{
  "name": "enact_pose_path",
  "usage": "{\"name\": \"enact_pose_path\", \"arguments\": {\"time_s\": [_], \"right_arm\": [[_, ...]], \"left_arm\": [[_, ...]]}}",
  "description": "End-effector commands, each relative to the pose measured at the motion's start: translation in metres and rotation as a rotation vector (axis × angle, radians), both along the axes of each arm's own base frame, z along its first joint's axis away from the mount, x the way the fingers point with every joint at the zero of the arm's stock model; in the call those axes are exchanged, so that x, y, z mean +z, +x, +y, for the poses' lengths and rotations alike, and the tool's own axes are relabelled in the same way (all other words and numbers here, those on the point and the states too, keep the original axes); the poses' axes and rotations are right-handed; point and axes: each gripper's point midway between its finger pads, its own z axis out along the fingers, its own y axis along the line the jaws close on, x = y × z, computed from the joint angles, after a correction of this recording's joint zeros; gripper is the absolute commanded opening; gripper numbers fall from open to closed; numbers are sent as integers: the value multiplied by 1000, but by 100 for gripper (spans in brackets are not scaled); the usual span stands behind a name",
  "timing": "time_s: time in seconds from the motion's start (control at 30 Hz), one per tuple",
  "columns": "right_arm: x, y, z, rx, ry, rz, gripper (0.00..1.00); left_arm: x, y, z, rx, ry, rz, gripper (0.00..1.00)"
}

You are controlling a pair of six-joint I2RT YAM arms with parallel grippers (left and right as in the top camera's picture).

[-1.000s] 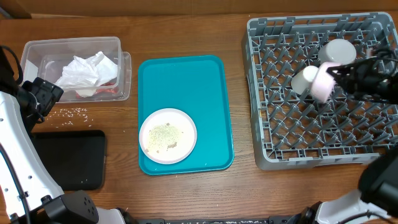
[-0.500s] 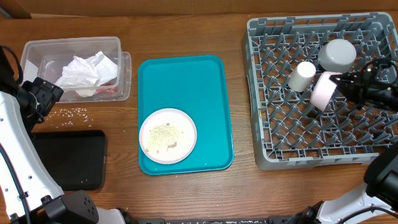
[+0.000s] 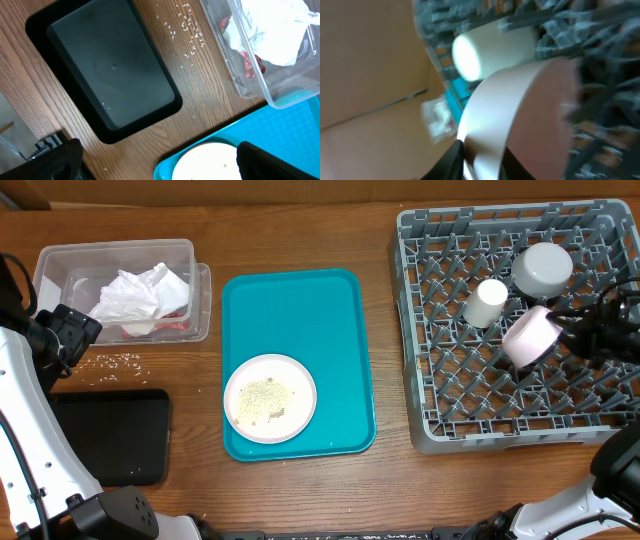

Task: Sort waste into correct bins and load items into the dishwasher
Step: 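Lower the small bowl into the rack and open the right gripper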

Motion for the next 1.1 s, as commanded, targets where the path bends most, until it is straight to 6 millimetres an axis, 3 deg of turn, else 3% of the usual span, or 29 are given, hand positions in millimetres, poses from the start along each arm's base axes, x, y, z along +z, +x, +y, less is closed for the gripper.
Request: {"name": "enact_pose_path", "arguments": {"time_s": [0.0, 0.13, 0.17, 0.43, 0.6, 0.7, 0.77, 0.87, 0.93, 1.07], "right_arm": [[-2, -10, -34, -106, -212, 153, 27], [12, -17, -48, -163, -314, 181, 47], [19, -20, -49, -170, -343, 176, 59], [28, -24, -33, -135, -394, 185, 60], [17, -21, -13, -49, -510, 242, 52], [6, -33, -11, -62, -627, 379, 51], [2, -40, -6, -57, -661, 438, 43], [-4, -44, 11, 3, -663, 456, 20], [-9, -45, 14, 21, -675, 465, 11], [-24, -49, 10, 0, -700, 504, 8]], "left_arm": [[3, -3, 0, 16, 7, -8, 100], [3, -3, 0, 16, 7, -8, 100], [3, -3, 0, 16, 7, -8, 100], [3, -3, 0, 16, 7, -8, 100], [3, -3, 0, 16, 7, -8, 100], [3, -3, 0, 16, 7, -8, 99], [3, -3, 0, 16, 7, -8, 100], [3, -3, 0, 17, 7, -8, 100], [3, -3, 0, 16, 7, -8, 100], [3, -3, 0, 16, 7, -8, 100]]}}
